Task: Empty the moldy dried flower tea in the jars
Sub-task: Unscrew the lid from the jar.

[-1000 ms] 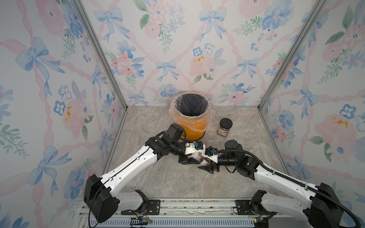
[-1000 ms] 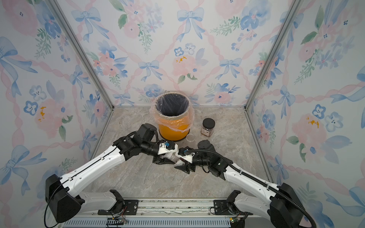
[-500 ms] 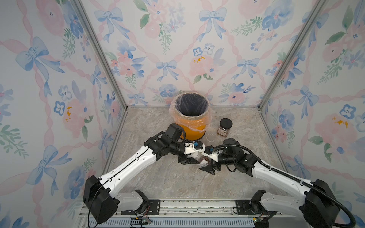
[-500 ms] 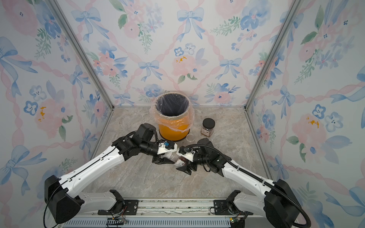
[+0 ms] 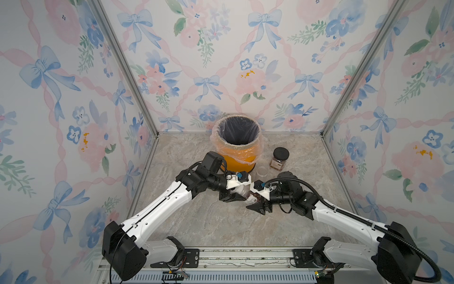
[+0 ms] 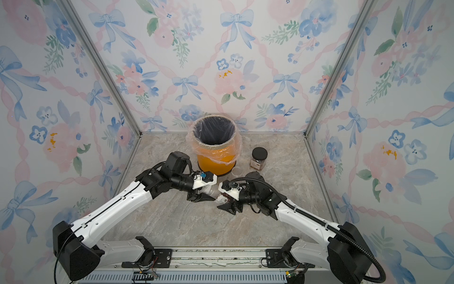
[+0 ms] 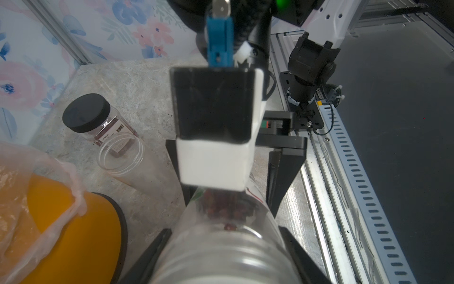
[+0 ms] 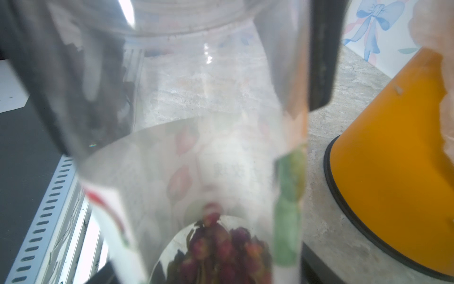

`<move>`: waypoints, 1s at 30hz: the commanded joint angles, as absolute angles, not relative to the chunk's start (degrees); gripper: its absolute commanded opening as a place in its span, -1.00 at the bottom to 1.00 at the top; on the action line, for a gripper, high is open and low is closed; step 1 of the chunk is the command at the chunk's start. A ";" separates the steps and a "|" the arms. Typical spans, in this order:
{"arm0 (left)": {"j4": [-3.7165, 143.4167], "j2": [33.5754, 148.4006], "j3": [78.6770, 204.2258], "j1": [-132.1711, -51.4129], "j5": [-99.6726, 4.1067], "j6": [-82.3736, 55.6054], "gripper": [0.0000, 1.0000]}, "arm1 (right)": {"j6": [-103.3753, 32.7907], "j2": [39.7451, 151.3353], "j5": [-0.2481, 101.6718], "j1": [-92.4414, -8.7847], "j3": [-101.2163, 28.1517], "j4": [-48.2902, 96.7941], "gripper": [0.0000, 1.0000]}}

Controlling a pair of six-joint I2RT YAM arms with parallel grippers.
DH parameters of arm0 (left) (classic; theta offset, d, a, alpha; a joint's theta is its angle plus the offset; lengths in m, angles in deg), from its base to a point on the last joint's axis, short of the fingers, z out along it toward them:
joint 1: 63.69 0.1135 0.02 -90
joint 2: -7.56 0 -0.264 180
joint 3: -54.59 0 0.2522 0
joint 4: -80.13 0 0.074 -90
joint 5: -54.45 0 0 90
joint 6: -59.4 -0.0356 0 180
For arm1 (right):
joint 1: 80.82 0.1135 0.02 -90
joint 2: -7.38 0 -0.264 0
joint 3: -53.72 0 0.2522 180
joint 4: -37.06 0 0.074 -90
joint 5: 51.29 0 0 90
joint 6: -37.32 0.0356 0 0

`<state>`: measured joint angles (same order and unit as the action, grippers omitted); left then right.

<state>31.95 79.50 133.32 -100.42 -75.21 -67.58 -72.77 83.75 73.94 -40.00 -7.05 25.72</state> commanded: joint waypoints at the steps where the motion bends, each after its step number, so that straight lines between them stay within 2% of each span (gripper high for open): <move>1: 32.13 78.50 133.83 -99.50 -78.98 -66.99 -0.48 | -72.10 85.49 75.25 -39.20 -6.97 27.47 0.59; 6: 32.09 78.51 134.03 -98.55 -80.41 -67.09 -0.48 | -72.15 86.10 75.02 -38.70 -7.22 28.01 0.62; 9: 32.11 78.49 134.14 -98.07 -80.99 -67.24 -0.47 | -72.10 86.21 75.01 -38.68 -7.21 28.59 0.56; 17: 32.27 79.76 135.47 -97.58 -81.96 -67.21 -0.45 | -71.92 87.44 74.91 -38.40 -7.85 29.16 0.25; 21: 32.36 80.04 135.76 -97.38 -81.80 -67.14 -0.37 | -71.92 87.42 74.50 -38.42 -7.81 29.59 0.12; 24: 32.49 79.89 135.92 -97.30 -81.14 -67.36 -0.10 | -71.92 87.10 74.17 -38.44 -7.68 29.71 0.09; 27: 32.53 79.47 136.11 -97.32 -79.34 -67.47 0.38 | -71.86 86.68 73.96 -38.71 -7.39 29.76 0.05; 30: 32.61 78.70 136.42 -97.31 -77.22 -67.43 0.58 | -71.67 86.09 73.96 -39.31 -7.05 29.93 0.01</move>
<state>31.19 79.68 134.39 -97.76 -78.58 -66.83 -72.25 85.72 73.85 -39.08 -7.05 29.34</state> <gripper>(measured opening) 0.769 0.586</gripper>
